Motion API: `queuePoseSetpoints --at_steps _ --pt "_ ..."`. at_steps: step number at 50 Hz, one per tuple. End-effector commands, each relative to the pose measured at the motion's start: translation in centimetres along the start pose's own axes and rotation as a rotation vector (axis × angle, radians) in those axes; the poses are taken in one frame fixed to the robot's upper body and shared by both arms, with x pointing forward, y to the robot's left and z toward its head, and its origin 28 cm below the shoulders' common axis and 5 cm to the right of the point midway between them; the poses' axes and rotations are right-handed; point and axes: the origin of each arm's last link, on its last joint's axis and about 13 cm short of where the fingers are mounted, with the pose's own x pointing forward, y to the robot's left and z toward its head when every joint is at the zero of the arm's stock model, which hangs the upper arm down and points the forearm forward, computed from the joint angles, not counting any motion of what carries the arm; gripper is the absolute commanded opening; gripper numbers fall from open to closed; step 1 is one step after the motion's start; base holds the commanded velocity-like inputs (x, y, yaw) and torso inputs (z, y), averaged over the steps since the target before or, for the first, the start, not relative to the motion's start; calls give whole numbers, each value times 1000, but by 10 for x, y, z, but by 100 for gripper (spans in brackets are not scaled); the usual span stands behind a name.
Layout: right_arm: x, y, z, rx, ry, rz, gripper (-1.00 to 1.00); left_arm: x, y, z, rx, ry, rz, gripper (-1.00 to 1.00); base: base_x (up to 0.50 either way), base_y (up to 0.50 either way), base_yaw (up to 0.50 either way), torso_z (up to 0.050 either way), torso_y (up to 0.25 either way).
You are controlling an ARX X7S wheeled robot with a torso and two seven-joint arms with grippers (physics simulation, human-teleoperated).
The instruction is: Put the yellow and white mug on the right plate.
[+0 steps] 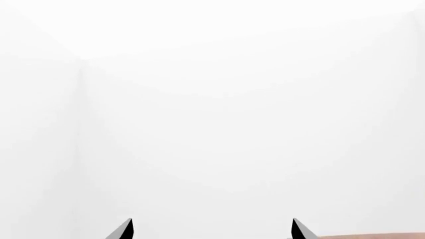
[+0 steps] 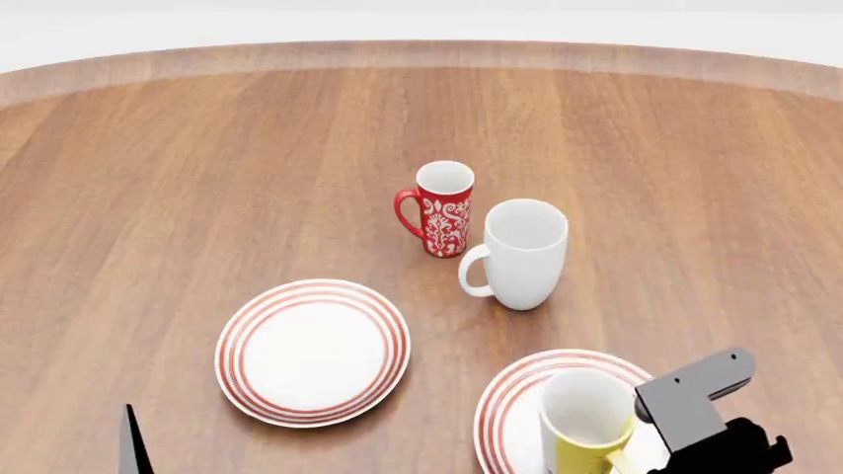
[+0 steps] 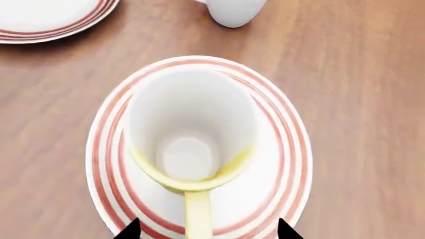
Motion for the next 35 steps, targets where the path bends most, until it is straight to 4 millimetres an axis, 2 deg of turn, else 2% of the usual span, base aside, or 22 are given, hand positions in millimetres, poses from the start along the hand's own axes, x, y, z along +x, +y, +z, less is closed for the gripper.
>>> queuePoseSetpoints --at_steps 1,10,19,22,28,35 --pt "-34 3 -12 25 -25 5 100 1 0 1 7 -14 -5 100 0 0 0 0 0" --pt "-76 18 -23 43 -105 48 100 -1 -1 2 6 -15 -12 100 0 0 0 0 0" --pt "-108 38 -12 89 -296 94 100 0 -1 2 5 -13 -9 100 0 0 0 0 0" --pt "-119 46 -16 104 -353 107 100 0 -1 1 4 -13 -8 100 0 0 0 0 0" --pt "-131 58 -15 224 -481 121 100 0 0 3 6 -17 -6 100 0 0 0 0 0" --pt "-111 83 -25 230 -685 -27 100 4 2 2 5 -11 17 100 0 0 0 0 0"
